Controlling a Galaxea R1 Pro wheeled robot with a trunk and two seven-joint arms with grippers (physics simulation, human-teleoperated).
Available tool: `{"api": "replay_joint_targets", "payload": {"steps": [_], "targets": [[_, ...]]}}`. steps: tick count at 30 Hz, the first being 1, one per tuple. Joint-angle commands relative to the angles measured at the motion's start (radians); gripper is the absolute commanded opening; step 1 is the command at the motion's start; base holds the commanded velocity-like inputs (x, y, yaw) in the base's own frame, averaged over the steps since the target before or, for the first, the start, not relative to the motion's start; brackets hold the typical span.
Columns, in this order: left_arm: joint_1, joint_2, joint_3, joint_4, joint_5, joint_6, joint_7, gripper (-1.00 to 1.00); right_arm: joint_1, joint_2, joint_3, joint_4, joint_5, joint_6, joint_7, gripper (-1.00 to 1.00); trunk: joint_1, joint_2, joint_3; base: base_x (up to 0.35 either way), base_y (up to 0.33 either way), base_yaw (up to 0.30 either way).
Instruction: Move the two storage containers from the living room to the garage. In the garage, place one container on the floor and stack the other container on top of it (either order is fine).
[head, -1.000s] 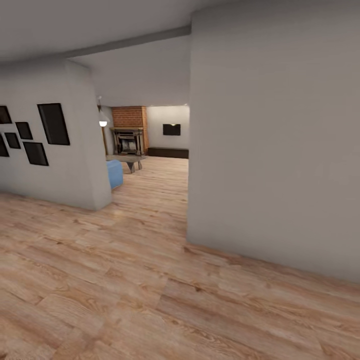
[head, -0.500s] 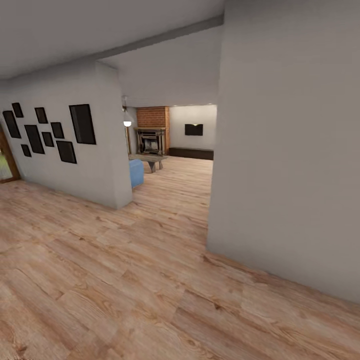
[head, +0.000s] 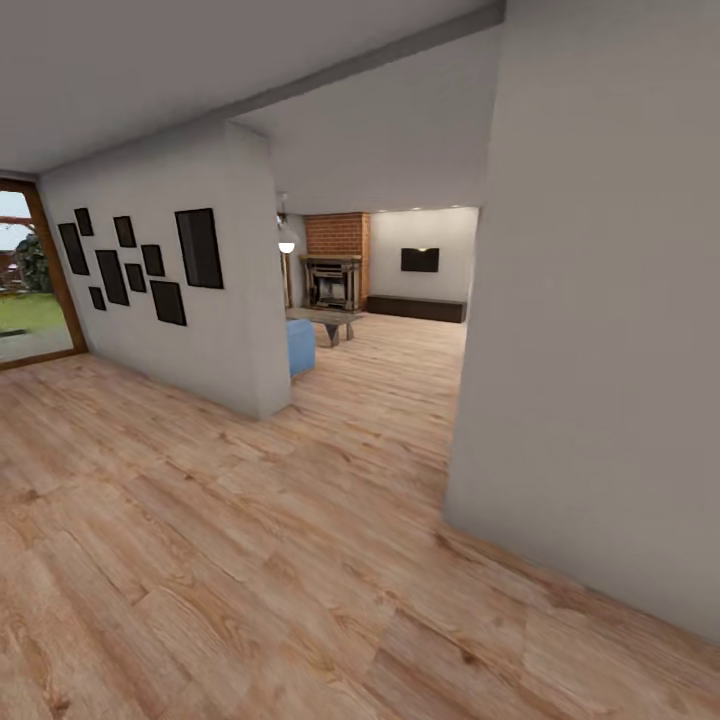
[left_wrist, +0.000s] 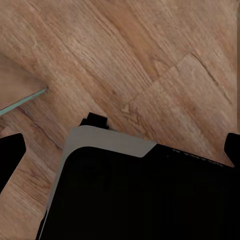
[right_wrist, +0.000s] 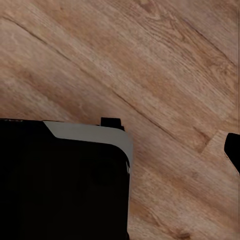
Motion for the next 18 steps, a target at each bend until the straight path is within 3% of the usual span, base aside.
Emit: {"api": "replay_joint_targets", "payload": {"steps": [1,18], "targets": [[-0.001,0.0,-0.009,0.0,0.008,-0.002,0.001,1.0,-0.001,0.001,0.008,0.003,-0.006,-0.005,-0.005,1.0,0.001,-0.001,-0.001,0.326,0.0,0.007],[-0.001,0.0,-0.009,0.0,0.008,-0.002,0.001,1.0,-0.002,-0.001,0.008,0.003,-0.006,-0.005,-0.005,1.0,0.001,-0.001,-0.001,0.326,0.0,0.001]]}}
